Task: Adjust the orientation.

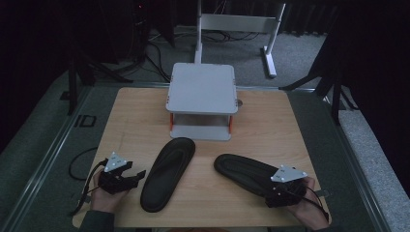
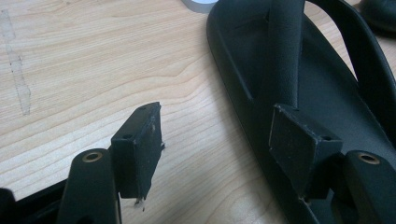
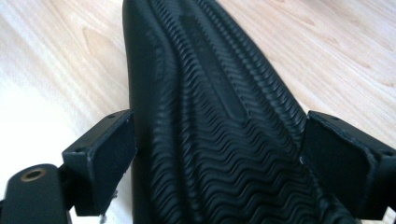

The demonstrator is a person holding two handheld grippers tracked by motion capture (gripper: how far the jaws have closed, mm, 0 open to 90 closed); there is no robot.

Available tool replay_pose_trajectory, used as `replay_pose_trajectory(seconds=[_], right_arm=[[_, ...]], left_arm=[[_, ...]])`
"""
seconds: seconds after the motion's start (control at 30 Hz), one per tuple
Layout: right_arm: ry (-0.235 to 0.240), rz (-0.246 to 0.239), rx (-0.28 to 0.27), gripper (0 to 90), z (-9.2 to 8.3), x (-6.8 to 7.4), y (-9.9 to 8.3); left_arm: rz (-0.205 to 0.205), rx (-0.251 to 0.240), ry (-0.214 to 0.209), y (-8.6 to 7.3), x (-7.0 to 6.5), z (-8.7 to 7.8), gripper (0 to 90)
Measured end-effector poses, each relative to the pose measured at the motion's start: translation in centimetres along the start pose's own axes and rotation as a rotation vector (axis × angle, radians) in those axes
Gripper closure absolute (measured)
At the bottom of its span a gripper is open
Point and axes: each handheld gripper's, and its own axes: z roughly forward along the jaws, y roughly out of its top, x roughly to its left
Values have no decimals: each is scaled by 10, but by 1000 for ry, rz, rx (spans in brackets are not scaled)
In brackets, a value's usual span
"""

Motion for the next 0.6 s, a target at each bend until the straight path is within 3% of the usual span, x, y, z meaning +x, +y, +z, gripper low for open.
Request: replay_pose_trajectory(seconds=[0.17, 0.43, 0.53, 0.6], right_arm=[[13, -41, 15, 108, 3, 1, -5], [-22, -119, 45, 109, 13, 7, 1], [10, -82, 20, 139, 14, 0, 3], [3, -46, -6, 147, 14, -5, 4]], left_arm=[[4, 0, -6, 1, -2, 2, 348], [7, -3, -6, 1, -2, 2, 347], [6, -7, -2, 1, -2, 1, 347], [9, -8, 1, 1, -2, 1, 347]])
